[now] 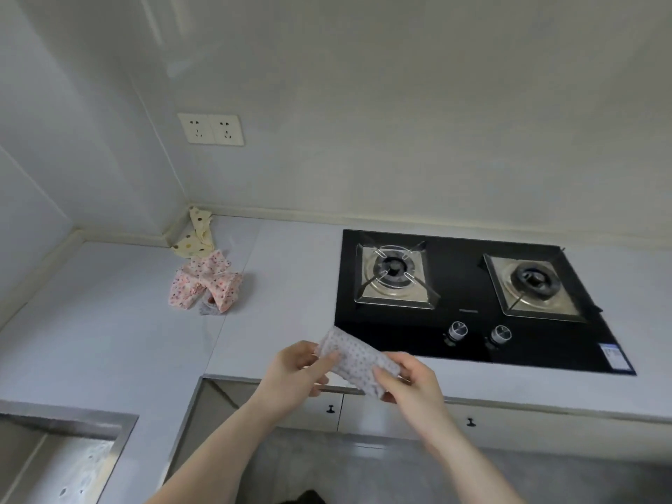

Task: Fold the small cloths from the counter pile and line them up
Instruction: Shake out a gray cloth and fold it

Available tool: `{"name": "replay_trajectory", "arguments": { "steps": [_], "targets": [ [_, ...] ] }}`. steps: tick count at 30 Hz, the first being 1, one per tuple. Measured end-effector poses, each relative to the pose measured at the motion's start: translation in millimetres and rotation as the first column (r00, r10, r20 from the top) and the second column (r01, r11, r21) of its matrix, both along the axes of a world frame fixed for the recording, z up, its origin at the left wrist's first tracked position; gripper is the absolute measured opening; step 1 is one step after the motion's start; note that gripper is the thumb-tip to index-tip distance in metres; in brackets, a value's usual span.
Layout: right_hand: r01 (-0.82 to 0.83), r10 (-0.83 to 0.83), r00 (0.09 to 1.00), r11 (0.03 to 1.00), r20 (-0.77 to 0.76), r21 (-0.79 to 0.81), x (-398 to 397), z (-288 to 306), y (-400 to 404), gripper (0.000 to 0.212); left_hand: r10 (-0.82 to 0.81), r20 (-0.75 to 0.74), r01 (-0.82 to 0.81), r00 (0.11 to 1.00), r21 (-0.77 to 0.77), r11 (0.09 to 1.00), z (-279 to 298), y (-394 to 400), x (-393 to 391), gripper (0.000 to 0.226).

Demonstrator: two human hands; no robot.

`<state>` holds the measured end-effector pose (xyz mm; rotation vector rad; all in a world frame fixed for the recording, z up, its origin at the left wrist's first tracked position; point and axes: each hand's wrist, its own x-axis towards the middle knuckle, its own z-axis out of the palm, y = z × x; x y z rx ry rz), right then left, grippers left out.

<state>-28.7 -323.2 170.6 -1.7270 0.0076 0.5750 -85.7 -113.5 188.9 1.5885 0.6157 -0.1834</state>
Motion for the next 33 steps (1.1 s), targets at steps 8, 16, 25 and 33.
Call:
{"name": "replay_trajectory", "arguments": {
  "steps": [8,16,25,33],
  "targets": [
    [0.036,-0.034,0.999,0.994,0.025,-0.098,33.3,11.1,-30.1,0.008,-0.193,0.034,0.173,0.981,0.309,0.935,7.1,-12.3,67.0,0.038],
    [0.377,-0.373,0.926,0.922,0.051,-0.086,53.0,28.2,-114.8,0.007,-0.448,0.070,0.382,0.891,0.418,0.824,14.5,-100.3,145.4,0.044],
    [0.569,-0.565,0.821,0.822,0.083,-0.024,83.9,30.7,-260.9,0.009,-0.684,0.123,0.575,0.719,0.447,0.685,31.0,-245.7,216.1,0.044],
    [0.589,-0.588,0.806,0.808,0.059,-0.001,138.6,15.9,-426.8,0.008,-0.609,0.156,0.538,0.777,0.336,0.773,34.8,-410.5,253.1,0.018]
  ]
}}
